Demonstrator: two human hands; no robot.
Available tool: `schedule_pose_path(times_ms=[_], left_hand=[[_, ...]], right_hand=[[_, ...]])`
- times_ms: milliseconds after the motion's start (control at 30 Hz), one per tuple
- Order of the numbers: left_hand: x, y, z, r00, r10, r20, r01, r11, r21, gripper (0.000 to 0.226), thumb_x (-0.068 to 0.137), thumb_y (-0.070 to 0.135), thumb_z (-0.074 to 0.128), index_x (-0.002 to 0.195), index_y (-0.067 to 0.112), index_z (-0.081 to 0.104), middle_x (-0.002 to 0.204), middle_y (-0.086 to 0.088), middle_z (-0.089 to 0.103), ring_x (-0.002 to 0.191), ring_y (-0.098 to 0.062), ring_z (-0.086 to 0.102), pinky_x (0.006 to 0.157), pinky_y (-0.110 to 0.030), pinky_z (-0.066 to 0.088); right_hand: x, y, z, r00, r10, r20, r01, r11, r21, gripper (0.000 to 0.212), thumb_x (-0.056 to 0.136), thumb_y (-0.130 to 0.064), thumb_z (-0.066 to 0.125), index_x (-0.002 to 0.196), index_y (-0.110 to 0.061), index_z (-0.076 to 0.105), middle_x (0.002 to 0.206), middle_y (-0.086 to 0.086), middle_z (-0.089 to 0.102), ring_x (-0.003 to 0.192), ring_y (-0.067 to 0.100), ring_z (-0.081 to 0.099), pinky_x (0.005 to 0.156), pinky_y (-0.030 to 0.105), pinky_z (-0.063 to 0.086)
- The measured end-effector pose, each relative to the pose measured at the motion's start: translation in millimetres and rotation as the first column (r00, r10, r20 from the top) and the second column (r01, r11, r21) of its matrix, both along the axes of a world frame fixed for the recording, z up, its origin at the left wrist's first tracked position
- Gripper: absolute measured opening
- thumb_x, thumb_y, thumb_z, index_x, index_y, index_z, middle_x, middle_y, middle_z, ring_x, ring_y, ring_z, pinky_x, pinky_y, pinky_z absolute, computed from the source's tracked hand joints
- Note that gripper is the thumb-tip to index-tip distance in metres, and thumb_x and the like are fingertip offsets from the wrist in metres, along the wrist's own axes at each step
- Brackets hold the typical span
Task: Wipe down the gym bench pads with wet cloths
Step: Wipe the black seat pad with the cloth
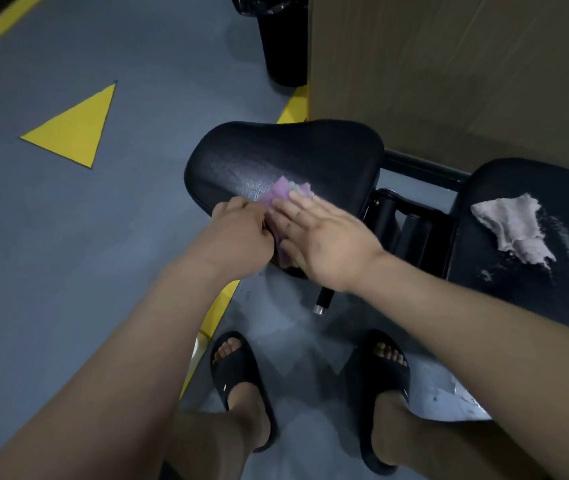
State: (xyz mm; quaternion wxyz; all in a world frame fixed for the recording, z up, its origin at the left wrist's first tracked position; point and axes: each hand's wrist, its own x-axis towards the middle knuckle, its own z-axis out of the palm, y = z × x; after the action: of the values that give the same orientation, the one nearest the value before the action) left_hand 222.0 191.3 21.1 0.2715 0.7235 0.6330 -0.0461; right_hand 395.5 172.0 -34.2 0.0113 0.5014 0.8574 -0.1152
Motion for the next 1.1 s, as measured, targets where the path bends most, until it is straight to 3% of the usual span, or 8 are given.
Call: schedule_pose_path(times_ms=[233,367,467,667,800,900,1000,1100], left_hand=[[-7,-14,8,1.000,-0.027,-0.013,0.027,1.000,-0.003,0.042,0.101,0.028,0.047,0.141,0.018,0.052,0.146,-0.007,0.041,0.138,-0.031,0.031,0.109,-0.037,0.033],[0,-20,10,0.998,-0.062,-0.028,0.062,0.998,-0.002,0.041,0.101,0.031,0.048,0.139,0.016,0.054,0.146,-0.009,0.042,0.136,-0.034,0.034,0.108,-0.034,0.030],[13,-22,5,0.996,-0.090,-0.011,0.090,0.996,0.014,0.043,0.101,0.028,0.046,0.142,0.019,0.054,0.148,-0.010,0.042,0.137,-0.034,0.034,0.110,-0.033,0.029],[5,-25,-14,0.987,-0.152,0.046,0.152,0.988,0.006,0.053,0.098,0.012,0.046,0.149,0.023,0.050,0.154,-0.002,0.037,0.144,-0.023,0.033,0.120,-0.031,0.028],[-3,-23,-18,0.985,-0.166,0.057,0.166,0.986,-0.004,0.053,0.097,0.009,0.047,0.147,0.025,0.051,0.156,0.004,0.033,0.144,-0.014,0.035,0.115,-0.018,0.023],[2,-19,-18,0.987,-0.146,0.074,0.143,0.989,0.039,0.046,0.098,0.010,0.049,0.141,0.025,0.057,0.150,0.005,0.038,0.134,-0.010,0.043,0.105,-0.013,0.022],[5,-17,-18,0.989,-0.129,0.076,0.127,0.991,0.038,0.044,0.099,0.011,0.048,0.140,0.024,0.058,0.146,0.007,0.038,0.112,-0.002,0.043,0.095,-0.011,0.027],[5,-16,-18,0.988,-0.146,0.043,0.144,0.989,0.038,0.044,0.100,0.011,0.048,0.142,0.024,0.056,0.147,0.007,0.038,0.104,0.001,0.040,0.078,0.001,0.027]], right_hand=[[12,21,-15,0.906,-0.417,0.070,0.413,0.908,0.064,0.068,0.104,-0.040,0.005,0.160,-0.005,0.016,0.168,0.016,0.015,0.157,0.035,0.004,0.127,0.046,0.006],[-15,-67,-29,0.891,-0.435,-0.131,0.449,0.887,0.104,0.062,0.105,-0.034,0.021,0.158,-0.002,0.027,0.165,0.017,0.024,0.156,0.036,0.011,0.127,0.046,0.016],[-24,-71,-34,0.806,-0.535,-0.253,0.560,0.828,0.034,0.063,0.106,-0.034,0.020,0.158,0.000,0.025,0.168,0.017,0.017,0.157,0.034,0.007,0.126,0.036,0.003],[-11,-12,-35,0.413,-0.756,-0.508,0.775,0.585,-0.241,0.066,0.110,-0.031,0.032,0.161,-0.002,0.002,0.169,0.017,-0.008,0.157,0.032,0.000,0.128,0.037,0.008],[-52,-64,-37,0.031,-0.734,-0.679,0.761,0.458,-0.460,0.069,0.108,-0.031,0.043,0.162,-0.007,0.008,0.170,0.011,0.006,0.155,0.025,0.018,0.124,0.039,0.026],[-69,-96,-37,-0.044,-0.740,-0.671,0.707,0.452,-0.544,0.067,0.108,-0.031,0.043,0.162,-0.010,0.011,0.168,0.005,0.021,0.150,0.017,0.031,0.119,0.030,0.032],[-33,-55,-40,-0.087,-0.763,-0.641,0.722,0.395,-0.569,0.046,0.107,-0.038,0.040,0.146,-0.014,0.046,0.120,0.003,0.069,0.100,0.013,0.066,0.085,0.028,0.050],[-4,-25,-39,-0.131,-0.817,-0.562,0.687,0.333,-0.646,0.054,0.099,-0.058,0.033,0.135,-0.024,0.057,0.110,0.002,0.072,0.100,0.021,0.069,0.091,0.041,0.057]])
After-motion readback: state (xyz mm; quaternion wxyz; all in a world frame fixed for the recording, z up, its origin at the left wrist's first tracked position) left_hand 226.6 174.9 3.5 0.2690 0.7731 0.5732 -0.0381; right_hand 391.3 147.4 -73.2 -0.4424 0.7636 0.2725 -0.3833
